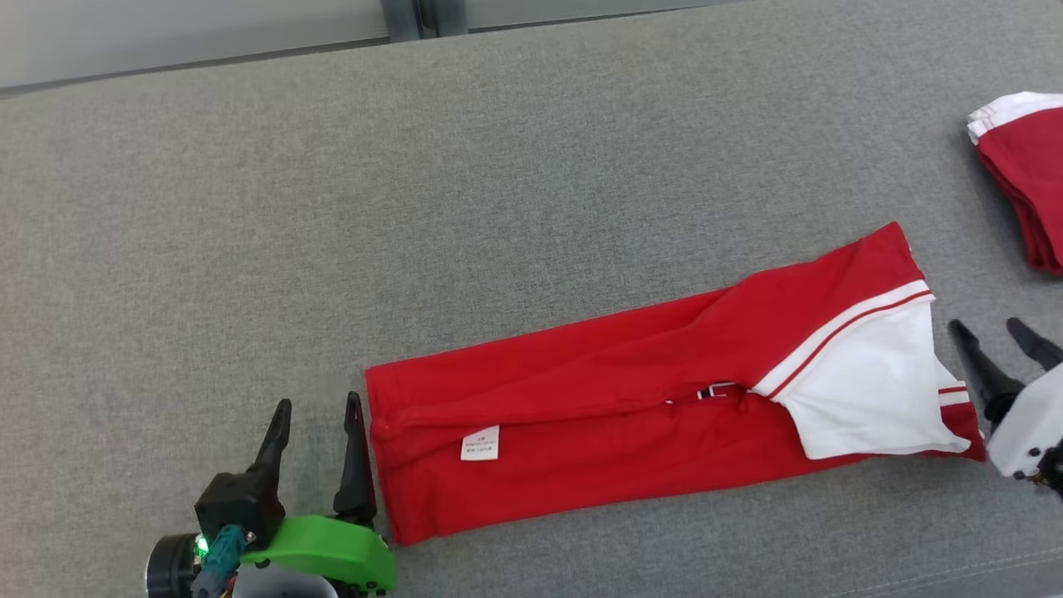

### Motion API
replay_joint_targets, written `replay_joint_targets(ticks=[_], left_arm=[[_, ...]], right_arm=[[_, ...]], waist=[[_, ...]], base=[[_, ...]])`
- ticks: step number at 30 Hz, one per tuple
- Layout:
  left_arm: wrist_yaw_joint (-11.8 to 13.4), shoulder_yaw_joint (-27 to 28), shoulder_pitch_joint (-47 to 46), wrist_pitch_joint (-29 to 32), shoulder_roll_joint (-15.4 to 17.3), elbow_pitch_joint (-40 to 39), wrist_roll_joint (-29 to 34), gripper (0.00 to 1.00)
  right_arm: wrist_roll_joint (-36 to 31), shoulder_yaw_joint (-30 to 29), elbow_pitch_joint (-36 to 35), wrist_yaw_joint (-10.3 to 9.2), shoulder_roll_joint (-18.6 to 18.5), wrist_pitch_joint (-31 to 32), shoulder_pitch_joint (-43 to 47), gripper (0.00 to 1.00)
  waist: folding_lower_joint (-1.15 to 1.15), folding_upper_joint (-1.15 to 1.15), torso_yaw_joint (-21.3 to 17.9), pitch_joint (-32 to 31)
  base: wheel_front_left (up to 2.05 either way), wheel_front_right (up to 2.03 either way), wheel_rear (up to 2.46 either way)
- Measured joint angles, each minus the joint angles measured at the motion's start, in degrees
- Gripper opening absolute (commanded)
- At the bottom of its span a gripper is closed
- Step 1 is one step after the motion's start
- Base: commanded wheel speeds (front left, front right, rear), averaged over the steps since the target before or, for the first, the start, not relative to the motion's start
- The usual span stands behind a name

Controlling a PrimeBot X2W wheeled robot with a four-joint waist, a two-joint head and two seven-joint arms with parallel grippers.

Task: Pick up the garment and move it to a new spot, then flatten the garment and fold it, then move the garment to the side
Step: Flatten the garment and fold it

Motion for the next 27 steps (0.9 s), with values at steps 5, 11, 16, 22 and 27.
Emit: replay_joint_targets(ticks=[5, 11, 16, 22, 27], left_arm=[[-1.3, 5.2, 2.2, -1.0, -6.2, -1.3, 3.4, 1.0], [-7.8, 11.2, 3.5, -1.2, -13.0, -3.5, 11.1, 1.0], [-12.8, 15.6, 5.6, -1.2, -16.8, -2.7, 15.2, 1.0], [-17.1, 20.0, 8.5, -1.2, -19.0, -0.6, 17.6, 1.0], [-18.8, 23.1, 10.9, -1.2, -19.8, 0.7, 18.8, 1.0]], right_arm=[[-0.9, 3.3, 6.3, 0.01, 1.6, 5.3, -4.4, 1.0], [-0.3, 5.7, 13.8, 0.07, 1.6, 7.3, -8.0, 1.0], [9.4, 7.2, 14.8, -0.25, 1.9, 6.4, -8.6, 0.0], [14.1, 3.9, 15.0, 0.05, -6.3, 8.0, -7.0, 0.0], [14.5, -3.0, 13.7, 0.0, -14.5, 10.3, -4.0, 0.0]], waist=[[0.0, 0.0, 1.1, 1.6], [0.0, 0.0, 3.7, 2.6], [0.0, 0.0, 5.2, 1.4], [0.0, 0.0, 5.9, -2.1], [0.0, 0.0, 6.6, -5.9]], base=[[0.0, 0.0, 0.0], [0.0, 0.0, 0.0], [0.0, 0.0, 0.0], [0.0, 0.0, 0.0], [0.0, 0.0, 0.0]])
